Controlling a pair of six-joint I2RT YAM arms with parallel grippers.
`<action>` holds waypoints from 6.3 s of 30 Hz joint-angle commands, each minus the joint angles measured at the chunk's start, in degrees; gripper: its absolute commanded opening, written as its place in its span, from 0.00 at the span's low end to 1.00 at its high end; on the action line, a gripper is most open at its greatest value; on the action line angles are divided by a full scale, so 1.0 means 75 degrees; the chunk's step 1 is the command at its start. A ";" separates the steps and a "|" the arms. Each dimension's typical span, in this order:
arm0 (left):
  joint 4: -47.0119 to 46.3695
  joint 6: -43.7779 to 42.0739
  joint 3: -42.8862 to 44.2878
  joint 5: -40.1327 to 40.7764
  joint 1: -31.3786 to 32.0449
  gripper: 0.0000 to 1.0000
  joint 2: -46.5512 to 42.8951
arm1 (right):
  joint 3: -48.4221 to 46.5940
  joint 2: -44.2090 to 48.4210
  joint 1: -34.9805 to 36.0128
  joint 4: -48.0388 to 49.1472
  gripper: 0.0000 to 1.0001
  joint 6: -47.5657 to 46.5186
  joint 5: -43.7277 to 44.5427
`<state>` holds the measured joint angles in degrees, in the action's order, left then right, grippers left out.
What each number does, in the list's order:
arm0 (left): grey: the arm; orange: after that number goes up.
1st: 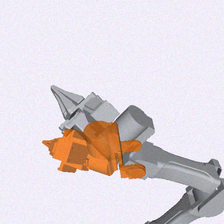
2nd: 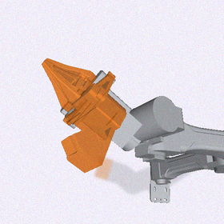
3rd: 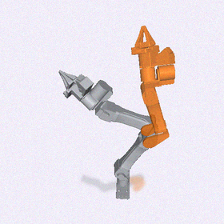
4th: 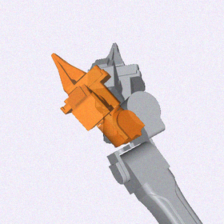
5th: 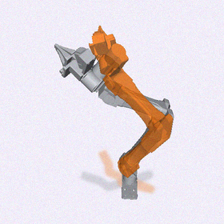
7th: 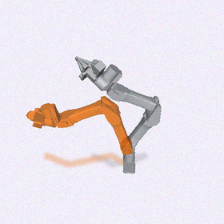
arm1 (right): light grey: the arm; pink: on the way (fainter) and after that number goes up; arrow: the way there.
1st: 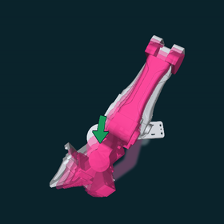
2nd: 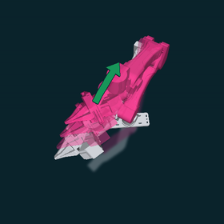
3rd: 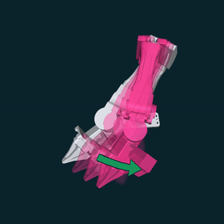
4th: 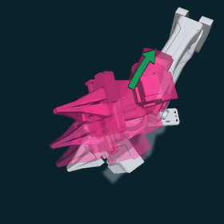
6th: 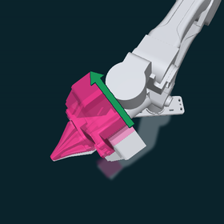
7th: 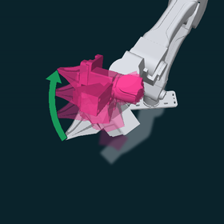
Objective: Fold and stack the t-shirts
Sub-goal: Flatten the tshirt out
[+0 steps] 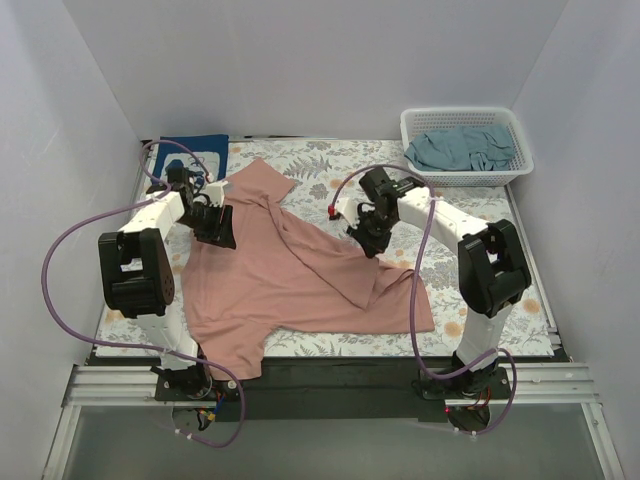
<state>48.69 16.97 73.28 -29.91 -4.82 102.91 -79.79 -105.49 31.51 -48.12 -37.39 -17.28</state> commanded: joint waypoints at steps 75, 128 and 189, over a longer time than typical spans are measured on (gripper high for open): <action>-0.0210 -0.1102 -0.1426 0.0801 -0.0541 0.41 -0.1100 | 0.2129 0.1678 -0.0838 0.0299 0.49 0.0086 0.0827; -0.2835 0.2178 0.3529 -0.0958 -0.0518 0.46 0.1663 | -0.1057 -0.0758 -0.2537 0.3894 0.52 0.2629 0.1788; -0.2988 0.1921 0.4351 -0.1133 -0.0307 0.48 0.3048 | -0.2382 -0.3572 -0.2842 0.3181 0.01 0.3333 0.1730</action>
<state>26.70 32.36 104.12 -37.36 -7.16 125.60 -101.25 -131.22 11.81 -16.49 -11.90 -5.28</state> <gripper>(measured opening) 0.476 0.045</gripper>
